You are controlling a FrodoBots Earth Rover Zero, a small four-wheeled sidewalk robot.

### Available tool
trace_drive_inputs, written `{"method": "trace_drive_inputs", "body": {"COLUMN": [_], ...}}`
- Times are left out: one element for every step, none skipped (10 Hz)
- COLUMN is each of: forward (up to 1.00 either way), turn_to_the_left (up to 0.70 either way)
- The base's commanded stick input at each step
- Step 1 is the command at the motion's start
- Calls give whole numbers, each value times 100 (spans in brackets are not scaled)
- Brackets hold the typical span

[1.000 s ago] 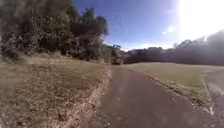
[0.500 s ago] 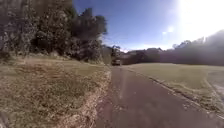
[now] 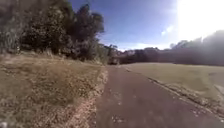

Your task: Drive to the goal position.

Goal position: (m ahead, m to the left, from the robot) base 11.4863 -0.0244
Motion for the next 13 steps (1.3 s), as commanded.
{"method": "trace_drive_inputs", "body": {"forward": [60, 60, 60, 60, 60, 60, 60, 60, 60, 60, 60, 60, 60], "turn_to_the_left": [-13, 0, 0, 0, 0, 0, 0, 0, 0, 0, 0, 0, 0]}}
